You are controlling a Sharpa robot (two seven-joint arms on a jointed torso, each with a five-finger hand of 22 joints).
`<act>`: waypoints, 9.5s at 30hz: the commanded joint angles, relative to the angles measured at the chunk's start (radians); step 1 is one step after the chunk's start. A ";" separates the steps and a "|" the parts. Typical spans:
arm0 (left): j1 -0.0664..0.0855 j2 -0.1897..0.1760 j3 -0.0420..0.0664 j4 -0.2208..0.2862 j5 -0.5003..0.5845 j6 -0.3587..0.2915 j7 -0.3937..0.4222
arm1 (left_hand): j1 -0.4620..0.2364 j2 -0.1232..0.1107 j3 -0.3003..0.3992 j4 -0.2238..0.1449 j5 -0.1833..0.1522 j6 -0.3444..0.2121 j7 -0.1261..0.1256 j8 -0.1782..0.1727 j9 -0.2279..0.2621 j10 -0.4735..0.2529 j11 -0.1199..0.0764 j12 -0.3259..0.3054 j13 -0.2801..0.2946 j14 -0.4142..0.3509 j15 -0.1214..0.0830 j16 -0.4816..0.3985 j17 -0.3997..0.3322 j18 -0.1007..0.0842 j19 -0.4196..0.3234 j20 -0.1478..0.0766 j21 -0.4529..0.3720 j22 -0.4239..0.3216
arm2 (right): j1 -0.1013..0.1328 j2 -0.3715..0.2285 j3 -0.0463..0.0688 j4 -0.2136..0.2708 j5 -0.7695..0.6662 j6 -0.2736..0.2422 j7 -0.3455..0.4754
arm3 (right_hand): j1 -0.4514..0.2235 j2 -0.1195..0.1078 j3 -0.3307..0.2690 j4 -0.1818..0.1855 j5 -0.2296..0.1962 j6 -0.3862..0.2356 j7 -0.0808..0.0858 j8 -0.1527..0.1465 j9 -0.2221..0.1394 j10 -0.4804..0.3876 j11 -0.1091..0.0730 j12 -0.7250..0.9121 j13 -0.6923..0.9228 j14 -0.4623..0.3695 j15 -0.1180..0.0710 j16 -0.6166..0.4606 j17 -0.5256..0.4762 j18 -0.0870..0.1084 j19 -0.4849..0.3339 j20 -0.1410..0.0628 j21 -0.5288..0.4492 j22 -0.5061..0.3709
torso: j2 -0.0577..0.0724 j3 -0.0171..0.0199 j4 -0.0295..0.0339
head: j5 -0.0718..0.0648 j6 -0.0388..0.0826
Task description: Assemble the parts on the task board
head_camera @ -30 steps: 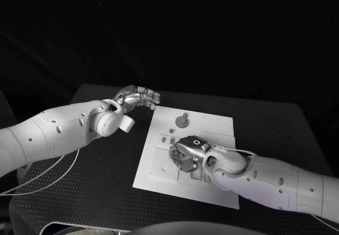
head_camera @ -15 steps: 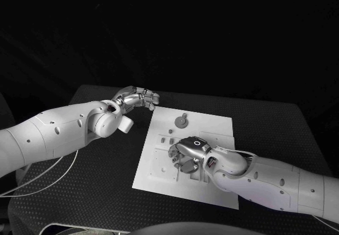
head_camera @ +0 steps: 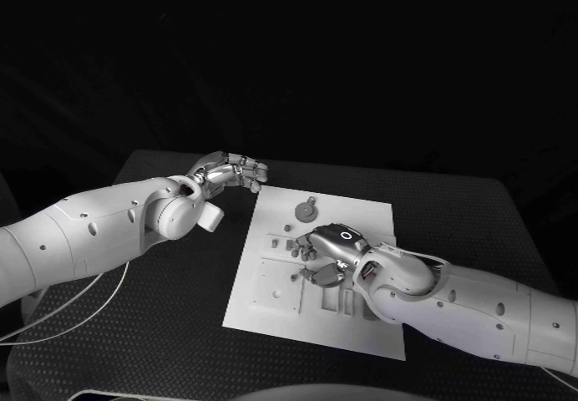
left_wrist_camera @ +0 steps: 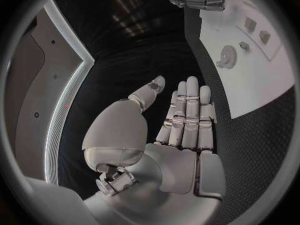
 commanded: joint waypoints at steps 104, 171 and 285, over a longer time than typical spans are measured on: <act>0.000 -0.002 0.000 -0.008 0.004 0.029 0.005 | -0.005 0.003 -0.005 0.000 -0.002 -0.011 0.001 0.007 -0.001 0.004 0.004 -0.005 -0.002 0.007 0.001 -0.014 0.014 0.012 0.007 0.002 -0.010 0.006 | 0.064 -0.155 -0.008 -0.027 -0.095 0.194 -0.034 | 0.045 0.046 0.042 0.054 -0.072 0.072 -0.030 0.052 -0.017 0.033 -0.032 -0.070 0.111 0.178 -0.119 0.526 0.244 0.014 0.186 -0.184 0.700 0.014 | 0.000 -0.0013 0.0012 | -0.039 0.011; 0.001 0.031 0.001 -0.026 0.033 0.037 -0.003 | -0.004 0.007 -0.005 -0.001 -0.002 -0.012 0.001 0.010 -0.002 0.005 0.003 -0.006 -0.001 0.008 0.002 -0.021 0.023 0.013 0.008 0.002 -0.013 0.008 | 0.095 0.097 -0.049 0.045 -0.062 0.181 -0.009 | 0.062 0.094 0.077 0.011 -0.072 0.124 -0.051 0.075 0.005 0.095 -0.060 -0.048 0.130 0.204 -0.147 0.586 0.245 0.014 0.227 -0.210 0.746 0.014 | -0.001 -0.0046 0.0069 | 0.024 0.015; 0.001 0.032 0.000 -0.028 0.028 0.035 -0.015 | -0.010 0.006 -0.007 0.001 -0.002 -0.019 0.003 0.011 -0.004 0.004 0.004 -0.010 -0.002 0.007 0.003 -0.037 0.040 0.011 0.006 0.004 -0.021 0.013 | 0.040 0.093 -0.096 0.011 -0.050 0.092 -0.016 | -0.055 0.000 -0.051 -0.002 -0.004 -0.050 0.025 -0.026 -0.034 -0.101 0.016 -0.126 0.082 0.134 -0.074 0.578 0.165 0.014 0.162 -0.174 0.724 0.007 | -0.002 -0.0026 0.0032 | 0.026 -0.010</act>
